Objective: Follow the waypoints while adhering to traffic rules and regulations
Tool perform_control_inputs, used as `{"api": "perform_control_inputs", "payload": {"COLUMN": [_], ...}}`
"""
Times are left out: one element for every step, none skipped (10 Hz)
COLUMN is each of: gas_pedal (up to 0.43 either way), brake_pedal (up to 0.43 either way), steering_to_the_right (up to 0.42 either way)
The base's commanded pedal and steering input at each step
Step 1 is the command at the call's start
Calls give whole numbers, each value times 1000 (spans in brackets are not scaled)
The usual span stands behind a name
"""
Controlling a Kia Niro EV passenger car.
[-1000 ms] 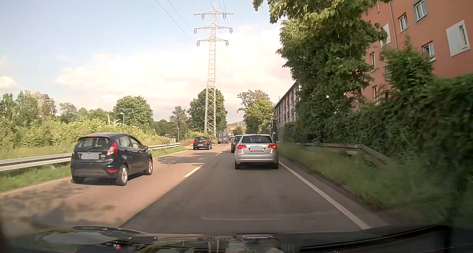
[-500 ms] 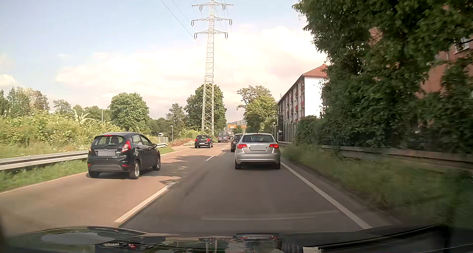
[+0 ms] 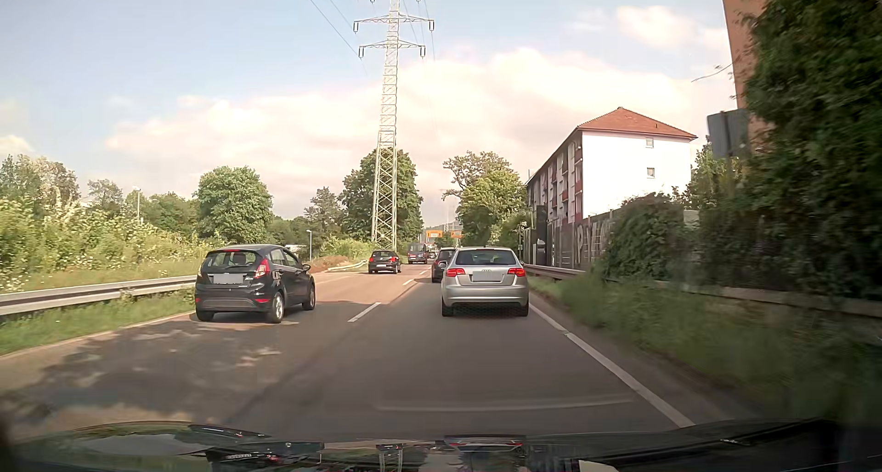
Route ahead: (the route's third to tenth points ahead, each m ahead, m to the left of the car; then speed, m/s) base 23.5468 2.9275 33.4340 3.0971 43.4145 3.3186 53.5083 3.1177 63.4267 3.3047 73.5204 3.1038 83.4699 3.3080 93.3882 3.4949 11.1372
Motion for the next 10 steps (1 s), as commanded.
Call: {"api": "perform_control_inputs", "payload": {"gas_pedal": [0, 0, 0, 0, 0, 0, 39, 79, 79, 87], "brake_pedal": [0, 0, 0, 0, 0, 0, 0, 0, 0, 0], "steering_to_the_right": [-2, -1, -2, -2, -2, -2, -1, -1, -2, -2]}}
